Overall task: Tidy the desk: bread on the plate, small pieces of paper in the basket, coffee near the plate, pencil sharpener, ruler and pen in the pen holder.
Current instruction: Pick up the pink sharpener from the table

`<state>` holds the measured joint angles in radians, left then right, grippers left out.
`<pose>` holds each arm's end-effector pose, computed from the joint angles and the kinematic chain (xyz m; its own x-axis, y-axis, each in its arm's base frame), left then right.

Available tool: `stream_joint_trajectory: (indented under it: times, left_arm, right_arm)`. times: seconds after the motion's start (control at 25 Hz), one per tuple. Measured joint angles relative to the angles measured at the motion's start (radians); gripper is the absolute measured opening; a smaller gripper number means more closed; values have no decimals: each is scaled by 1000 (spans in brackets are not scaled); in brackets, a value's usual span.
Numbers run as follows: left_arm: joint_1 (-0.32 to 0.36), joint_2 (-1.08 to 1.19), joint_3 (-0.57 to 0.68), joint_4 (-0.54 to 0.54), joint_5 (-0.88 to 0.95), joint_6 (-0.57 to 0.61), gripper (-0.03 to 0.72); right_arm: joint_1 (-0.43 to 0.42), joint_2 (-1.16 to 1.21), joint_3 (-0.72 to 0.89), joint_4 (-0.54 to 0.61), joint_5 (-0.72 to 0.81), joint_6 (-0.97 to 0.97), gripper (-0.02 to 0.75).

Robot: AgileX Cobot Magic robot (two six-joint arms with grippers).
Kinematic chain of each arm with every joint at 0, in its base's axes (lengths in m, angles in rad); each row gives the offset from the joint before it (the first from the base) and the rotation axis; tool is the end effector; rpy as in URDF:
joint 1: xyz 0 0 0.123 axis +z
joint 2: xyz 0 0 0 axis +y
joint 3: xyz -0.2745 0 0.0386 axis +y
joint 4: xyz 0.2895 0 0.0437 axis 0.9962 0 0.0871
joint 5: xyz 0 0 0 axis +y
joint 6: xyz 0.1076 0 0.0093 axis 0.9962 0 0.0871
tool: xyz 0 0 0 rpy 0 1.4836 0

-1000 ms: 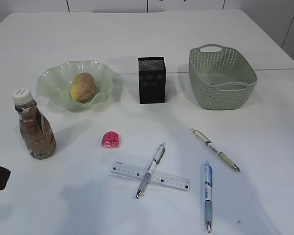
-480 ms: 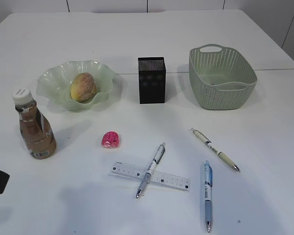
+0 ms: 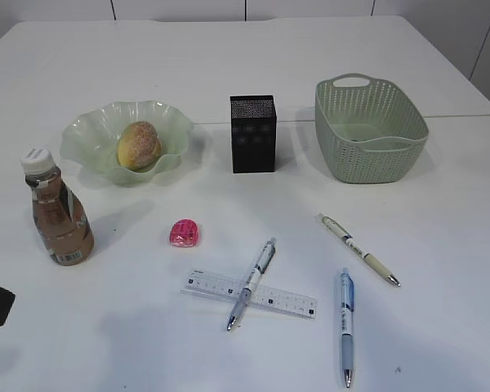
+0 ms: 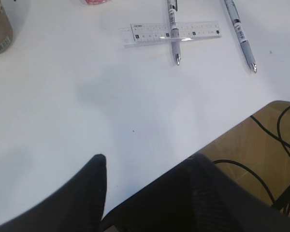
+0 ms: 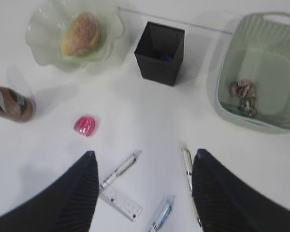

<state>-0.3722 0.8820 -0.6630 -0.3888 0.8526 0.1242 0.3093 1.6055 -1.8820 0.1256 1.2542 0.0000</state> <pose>0.1824 -0.1043 0.2552 -0.8180 0.1767 -0.5473 0.3945 0.8649 -0.3104 0.3602 0.1286 0.4338 -0.7532 -0.1997 -0.6267 -0.3444 0.9315 0.1171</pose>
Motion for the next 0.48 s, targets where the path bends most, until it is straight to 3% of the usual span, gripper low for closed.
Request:
stream_joint_trajectory:
  times: [0.48]
  left_arm:
    - [0,0,0,17,0,0,393]
  right_arm:
    - [0,-428,708,0,-475,-85,479]
